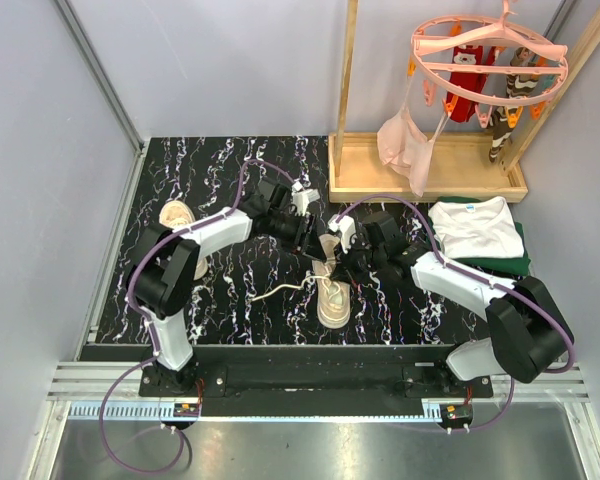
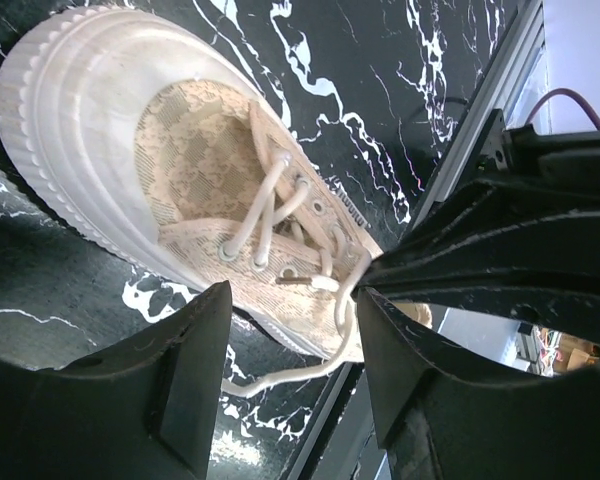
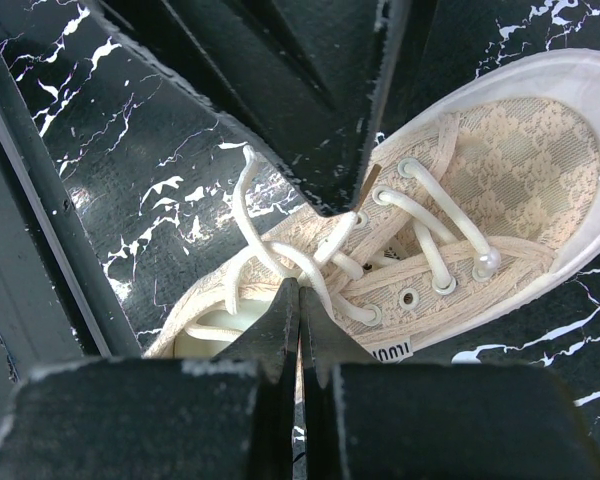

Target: Tie the shoes

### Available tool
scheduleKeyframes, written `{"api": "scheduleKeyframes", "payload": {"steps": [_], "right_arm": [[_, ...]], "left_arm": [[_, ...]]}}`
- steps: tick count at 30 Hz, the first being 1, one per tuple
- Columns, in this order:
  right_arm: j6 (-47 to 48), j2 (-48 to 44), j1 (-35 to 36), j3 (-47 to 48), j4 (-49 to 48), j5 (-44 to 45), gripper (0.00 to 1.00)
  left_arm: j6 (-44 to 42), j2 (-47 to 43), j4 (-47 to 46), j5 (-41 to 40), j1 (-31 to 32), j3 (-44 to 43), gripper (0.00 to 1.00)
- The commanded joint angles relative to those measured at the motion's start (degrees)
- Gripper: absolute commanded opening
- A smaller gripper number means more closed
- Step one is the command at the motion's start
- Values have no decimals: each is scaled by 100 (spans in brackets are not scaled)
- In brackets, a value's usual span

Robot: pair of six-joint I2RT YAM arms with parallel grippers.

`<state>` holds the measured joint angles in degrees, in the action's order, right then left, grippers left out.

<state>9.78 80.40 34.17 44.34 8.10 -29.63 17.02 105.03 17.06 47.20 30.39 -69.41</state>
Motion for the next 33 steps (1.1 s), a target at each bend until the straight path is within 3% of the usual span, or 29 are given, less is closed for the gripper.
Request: {"api": "scheduleKeyframes", "payload": {"steps": [1,11,19,29,30,33], "right_arm": [[50,46,46,31,-326,36,0],[41,63,46,40,-318,45,0],[15,90,46,58,-344,89,0],[-11,107,46,66,-370,133,0],[-11,107,37,66,-370,133,0],[-29,107,46,92,-344,132,3]], "left_arm": [[197,113,-335,-18,72,-152,56],[496,272,-625,333,186,-82,48],[592,263,-757,465,265,41,27],[584,149,-783,545,265,235,24],[584,149,-792,553,265,235,13],[557,105,-783,501,248,226,0]]}}
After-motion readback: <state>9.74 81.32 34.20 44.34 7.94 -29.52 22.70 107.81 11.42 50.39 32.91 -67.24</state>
